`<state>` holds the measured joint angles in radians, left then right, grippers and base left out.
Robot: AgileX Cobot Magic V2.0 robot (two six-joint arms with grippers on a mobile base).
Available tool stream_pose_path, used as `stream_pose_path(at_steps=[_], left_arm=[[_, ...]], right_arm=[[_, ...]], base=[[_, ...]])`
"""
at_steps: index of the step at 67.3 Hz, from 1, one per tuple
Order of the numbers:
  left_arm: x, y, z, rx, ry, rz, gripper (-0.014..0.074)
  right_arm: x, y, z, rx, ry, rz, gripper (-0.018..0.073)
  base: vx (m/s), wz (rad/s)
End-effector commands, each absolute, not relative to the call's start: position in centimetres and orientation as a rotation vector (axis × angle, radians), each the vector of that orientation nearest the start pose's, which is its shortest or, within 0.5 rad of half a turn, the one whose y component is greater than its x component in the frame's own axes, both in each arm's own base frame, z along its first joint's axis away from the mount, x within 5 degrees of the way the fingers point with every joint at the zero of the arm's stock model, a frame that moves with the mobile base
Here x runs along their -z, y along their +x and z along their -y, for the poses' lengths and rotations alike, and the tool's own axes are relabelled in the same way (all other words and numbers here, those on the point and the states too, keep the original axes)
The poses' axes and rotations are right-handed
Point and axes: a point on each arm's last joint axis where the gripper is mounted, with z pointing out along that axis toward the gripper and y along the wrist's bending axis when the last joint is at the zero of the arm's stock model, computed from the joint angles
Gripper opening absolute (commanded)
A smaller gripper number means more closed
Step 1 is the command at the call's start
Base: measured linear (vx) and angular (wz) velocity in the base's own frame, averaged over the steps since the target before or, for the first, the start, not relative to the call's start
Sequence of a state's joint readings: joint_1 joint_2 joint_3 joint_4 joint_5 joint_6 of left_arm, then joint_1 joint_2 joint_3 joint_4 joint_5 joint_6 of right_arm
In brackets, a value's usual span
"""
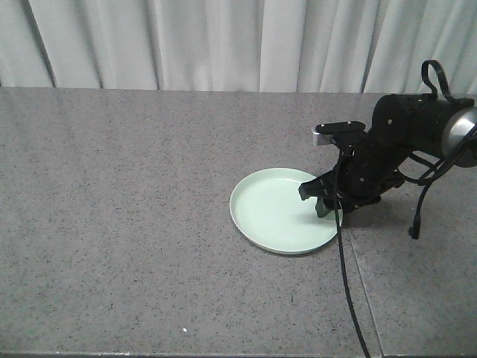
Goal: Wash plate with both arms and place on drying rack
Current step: 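Close the right gripper on the plate rim nearest the robot's right side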
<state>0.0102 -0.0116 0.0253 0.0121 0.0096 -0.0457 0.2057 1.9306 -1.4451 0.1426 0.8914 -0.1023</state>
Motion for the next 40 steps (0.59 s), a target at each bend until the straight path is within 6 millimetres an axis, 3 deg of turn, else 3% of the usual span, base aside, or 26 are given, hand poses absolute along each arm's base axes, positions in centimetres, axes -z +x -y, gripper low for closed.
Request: stream_pose_path(at_steps=[1, 22, 30, 40], left_arm=[[-22.2, 5.3, 0.0, 0.029, -0.032, -1.395, -0.0006], [-22.2, 5.3, 0.0, 0.029, -0.032, -1.395, -0.0006], [-22.2, 5.3, 0.0, 0.029, -0.032, -1.395, -0.0006], [-22.2, 5.3, 0.0, 0.029, -0.032, -1.395, -0.0006]], right_arm=[[-23.5, 39.2, -9.2, -0.200, -0.339, -2.749, 0.0295], [-23.7, 39.1, -9.2, -0.205, -0.334, -2.752, -0.0016], [-24.5, 38.8, -9.3, -0.227, -0.314, -2.736, -0.0008], [-27.2, 37.8, -9.3, -0.276, -0.293, -2.670, -0.0008]], base=[[0.00, 0.00], [0.00, 0.00], [0.00, 0.00], [0.00, 0.00]])
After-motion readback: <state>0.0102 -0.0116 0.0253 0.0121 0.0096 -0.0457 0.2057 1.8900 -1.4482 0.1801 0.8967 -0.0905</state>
